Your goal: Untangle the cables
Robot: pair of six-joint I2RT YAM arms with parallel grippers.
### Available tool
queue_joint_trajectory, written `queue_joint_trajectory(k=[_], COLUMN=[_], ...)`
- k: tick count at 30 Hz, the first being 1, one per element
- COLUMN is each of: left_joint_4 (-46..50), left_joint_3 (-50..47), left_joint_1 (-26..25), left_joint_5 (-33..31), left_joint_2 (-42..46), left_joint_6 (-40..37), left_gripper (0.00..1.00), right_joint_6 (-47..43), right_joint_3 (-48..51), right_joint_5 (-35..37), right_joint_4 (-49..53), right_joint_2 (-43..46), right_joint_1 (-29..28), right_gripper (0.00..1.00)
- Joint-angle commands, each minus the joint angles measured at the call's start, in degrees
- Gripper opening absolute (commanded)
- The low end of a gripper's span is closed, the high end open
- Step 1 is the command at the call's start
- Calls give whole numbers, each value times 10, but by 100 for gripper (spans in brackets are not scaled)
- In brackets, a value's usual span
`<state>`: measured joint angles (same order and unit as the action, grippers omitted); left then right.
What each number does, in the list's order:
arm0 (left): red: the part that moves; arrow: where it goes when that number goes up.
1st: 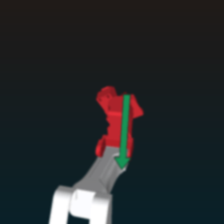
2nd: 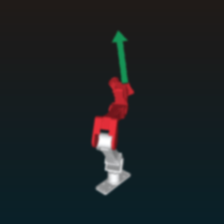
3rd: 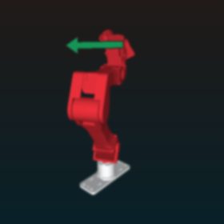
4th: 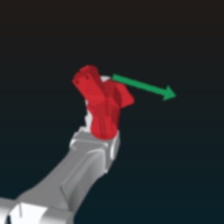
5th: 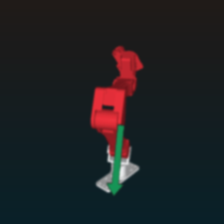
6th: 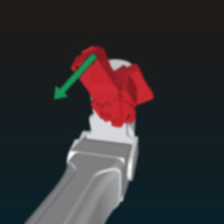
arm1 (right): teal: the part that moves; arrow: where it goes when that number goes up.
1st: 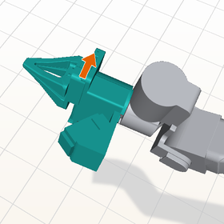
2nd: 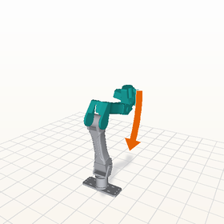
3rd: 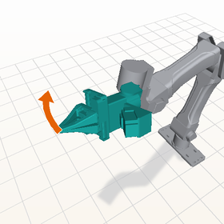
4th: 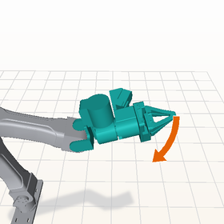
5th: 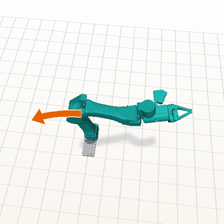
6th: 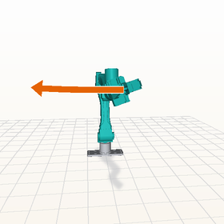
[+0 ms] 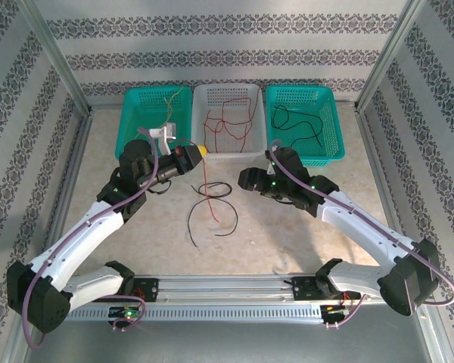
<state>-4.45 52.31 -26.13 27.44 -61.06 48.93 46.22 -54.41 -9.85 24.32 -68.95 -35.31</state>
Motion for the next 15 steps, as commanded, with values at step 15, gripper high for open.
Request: queue_joint_trajectory(k=[15], left_joint_4=[222], left_joint_3=[74], left_joint_1=[42], left_joint_5=[-81], left_joint_2=[113], left_joint_6=[-129], left_gripper=[0], right_joint_6=[-194], right_joint_3=[-182], right_joint_5=[78], right_joint_4=[177], right_joint_2=[-312], right_joint_1=[-118], right_gripper=[60])
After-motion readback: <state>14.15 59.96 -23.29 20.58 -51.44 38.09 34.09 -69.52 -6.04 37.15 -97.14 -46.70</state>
